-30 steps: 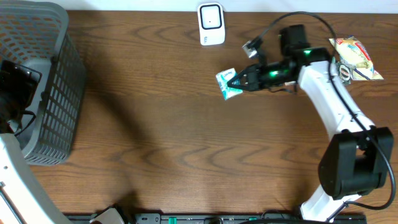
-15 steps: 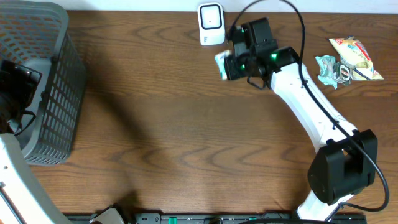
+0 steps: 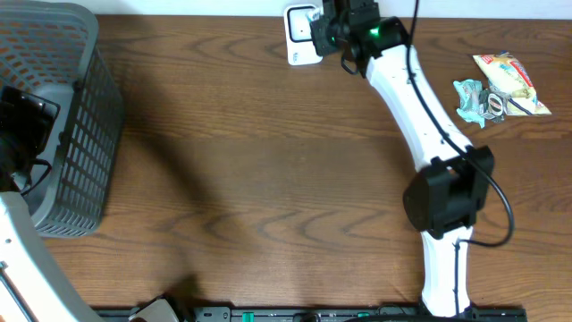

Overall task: Scan the item barcode
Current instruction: 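Hold the teal pack's barcode against the white scanner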

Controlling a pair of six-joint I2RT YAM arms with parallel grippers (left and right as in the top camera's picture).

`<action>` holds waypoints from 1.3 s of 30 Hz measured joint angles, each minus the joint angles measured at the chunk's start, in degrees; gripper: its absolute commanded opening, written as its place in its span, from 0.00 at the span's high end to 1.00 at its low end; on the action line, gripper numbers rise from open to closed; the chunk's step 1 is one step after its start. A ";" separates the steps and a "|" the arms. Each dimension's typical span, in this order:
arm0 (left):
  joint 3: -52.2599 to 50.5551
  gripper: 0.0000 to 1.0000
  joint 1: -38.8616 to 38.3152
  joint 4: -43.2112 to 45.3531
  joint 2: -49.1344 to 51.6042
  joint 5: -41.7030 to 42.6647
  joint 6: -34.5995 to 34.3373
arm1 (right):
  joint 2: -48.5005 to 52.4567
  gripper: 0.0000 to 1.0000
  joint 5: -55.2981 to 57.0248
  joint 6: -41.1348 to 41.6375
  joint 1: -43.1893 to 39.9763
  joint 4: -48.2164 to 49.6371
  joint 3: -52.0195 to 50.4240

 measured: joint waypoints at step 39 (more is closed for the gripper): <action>0.00 0.02 0.00 0.00 0.00 0.00 0.00 | 15.30 0.99 16.70 -53.57 3.87 26.21 0.83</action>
